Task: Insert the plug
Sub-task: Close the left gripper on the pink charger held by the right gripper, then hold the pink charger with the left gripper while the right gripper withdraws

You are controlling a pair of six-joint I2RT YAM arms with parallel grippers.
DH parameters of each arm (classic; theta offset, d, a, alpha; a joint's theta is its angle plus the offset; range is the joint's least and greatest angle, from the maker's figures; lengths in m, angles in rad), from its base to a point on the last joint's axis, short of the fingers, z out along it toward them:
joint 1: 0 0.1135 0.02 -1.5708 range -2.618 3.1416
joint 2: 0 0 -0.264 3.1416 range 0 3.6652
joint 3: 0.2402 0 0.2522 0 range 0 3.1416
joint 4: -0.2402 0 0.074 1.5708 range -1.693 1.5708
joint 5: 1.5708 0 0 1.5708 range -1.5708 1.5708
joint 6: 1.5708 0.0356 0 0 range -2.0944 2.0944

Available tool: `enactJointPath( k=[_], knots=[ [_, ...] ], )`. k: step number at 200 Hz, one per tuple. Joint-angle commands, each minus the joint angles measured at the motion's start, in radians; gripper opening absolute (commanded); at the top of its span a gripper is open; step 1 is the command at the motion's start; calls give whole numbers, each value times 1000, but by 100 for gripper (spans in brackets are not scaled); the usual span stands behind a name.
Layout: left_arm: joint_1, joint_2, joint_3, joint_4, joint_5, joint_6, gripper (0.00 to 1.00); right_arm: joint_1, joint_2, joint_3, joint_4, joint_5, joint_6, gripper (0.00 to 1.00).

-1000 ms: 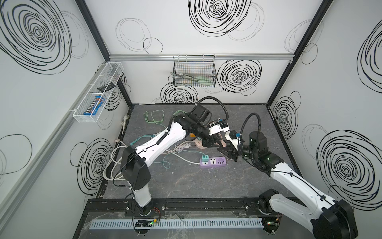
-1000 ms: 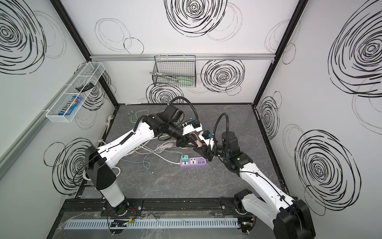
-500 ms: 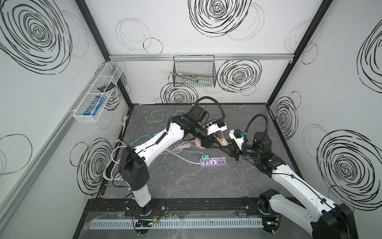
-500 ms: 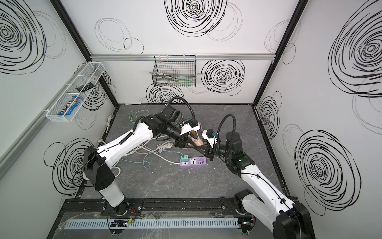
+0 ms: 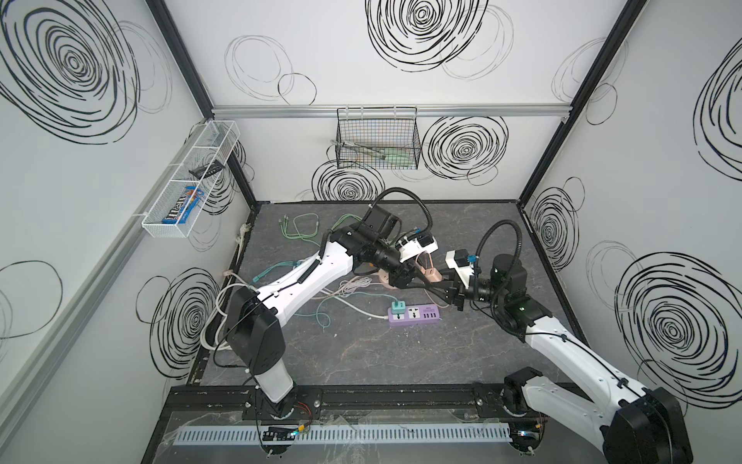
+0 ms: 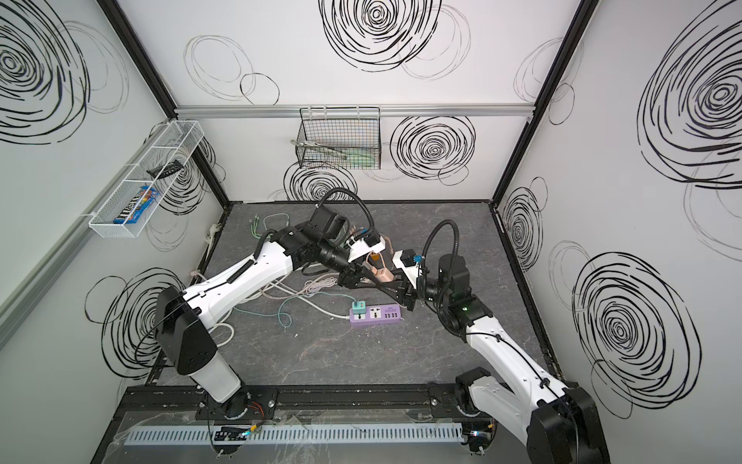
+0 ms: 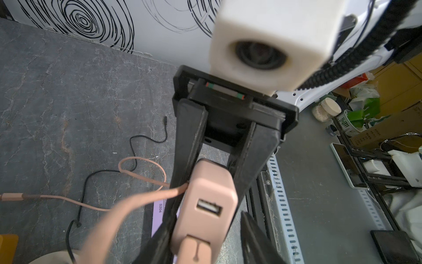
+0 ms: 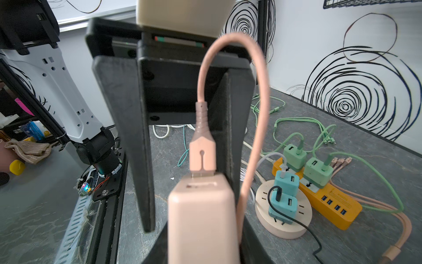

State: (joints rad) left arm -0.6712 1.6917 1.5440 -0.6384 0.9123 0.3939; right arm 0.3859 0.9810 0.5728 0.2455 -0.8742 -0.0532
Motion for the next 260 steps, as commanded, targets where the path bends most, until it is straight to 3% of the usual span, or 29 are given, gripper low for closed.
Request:
enactJointPath(
  k=[1, 33, 73, 115, 158, 203, 234, 260],
  knots=[
    [-12, -37, -20, 65, 136, 24, 48, 8, -6, 3, 56, -32, -8, 26],
    [1, -79, -84, 170, 146, -15, 56, 8, -6, 1, 56, -43, -9, 26],
    [12, -130, -172, 302, 126, -44, 57, 10, -2, 6, 59, -69, -5, 26],
    [49, -182, -298, 609, 59, -222, 61, 19, 2, 10, 54, -85, -7, 27],
    [75, -180, -247, 428, 60, -113, 65, 21, -8, 8, 49, -72, -8, 26],
    [53, -180, -253, 391, 85, -83, 69, 35, 16, 18, 56, -74, -14, 27],
    [11, -151, -231, 390, 97, -76, 65, 48, 33, 30, 54, -72, -30, 27],
    [8, -118, -191, 315, 120, -40, 40, 51, 29, 30, 57, -68, -30, 27]
  ],
)
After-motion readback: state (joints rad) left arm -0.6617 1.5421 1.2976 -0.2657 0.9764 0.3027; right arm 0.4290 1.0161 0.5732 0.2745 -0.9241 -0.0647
